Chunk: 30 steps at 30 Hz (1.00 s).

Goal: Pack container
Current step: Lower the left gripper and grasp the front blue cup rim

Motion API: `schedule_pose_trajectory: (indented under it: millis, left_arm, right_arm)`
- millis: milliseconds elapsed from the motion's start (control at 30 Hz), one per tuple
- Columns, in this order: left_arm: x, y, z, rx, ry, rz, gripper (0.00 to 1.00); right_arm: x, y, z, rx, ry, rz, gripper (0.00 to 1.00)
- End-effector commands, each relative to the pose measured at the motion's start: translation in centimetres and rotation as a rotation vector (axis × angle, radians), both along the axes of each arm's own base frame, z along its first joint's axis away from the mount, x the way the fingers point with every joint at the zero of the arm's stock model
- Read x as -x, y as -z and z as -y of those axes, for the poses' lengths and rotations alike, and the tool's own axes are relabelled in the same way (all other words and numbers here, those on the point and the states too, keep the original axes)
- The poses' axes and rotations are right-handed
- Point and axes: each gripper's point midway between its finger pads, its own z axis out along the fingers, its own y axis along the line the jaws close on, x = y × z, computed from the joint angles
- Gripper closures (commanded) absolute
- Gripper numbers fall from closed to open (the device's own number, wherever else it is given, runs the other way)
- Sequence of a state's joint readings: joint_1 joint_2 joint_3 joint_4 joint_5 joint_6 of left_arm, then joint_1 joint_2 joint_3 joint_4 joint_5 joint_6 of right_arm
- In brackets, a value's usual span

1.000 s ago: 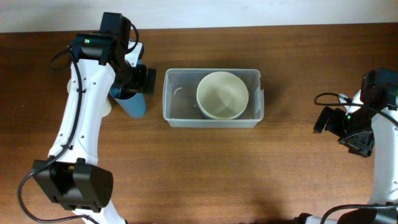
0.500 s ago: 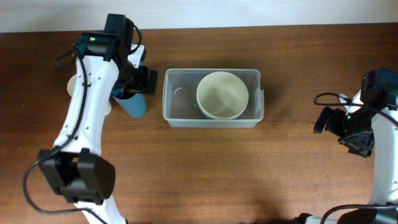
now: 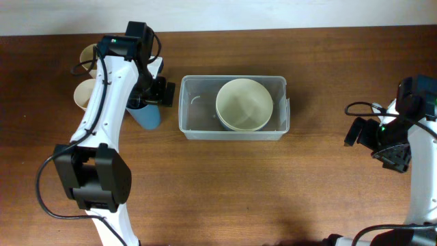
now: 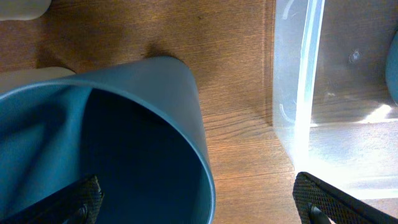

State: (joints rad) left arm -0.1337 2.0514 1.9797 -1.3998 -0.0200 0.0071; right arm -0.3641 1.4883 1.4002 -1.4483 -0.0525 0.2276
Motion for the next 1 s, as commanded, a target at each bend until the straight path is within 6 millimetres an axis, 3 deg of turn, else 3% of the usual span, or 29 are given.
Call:
schedule_pose_trajectory:
  millis: [0,967]
  left_arm:
    - [-0.5,-0.1,0.1,-0.007,0.014,0.015,0.00]
    - [0.0,1.1,0.1,-0.009,0.016,-0.030,0.00]
  right_arm:
    - [0.1,-0.1,0.0,0.011,-0.009,0.005,0.01]
    - [0.1,-0.1,0.0,0.011,-0.009,0.005,0.01]
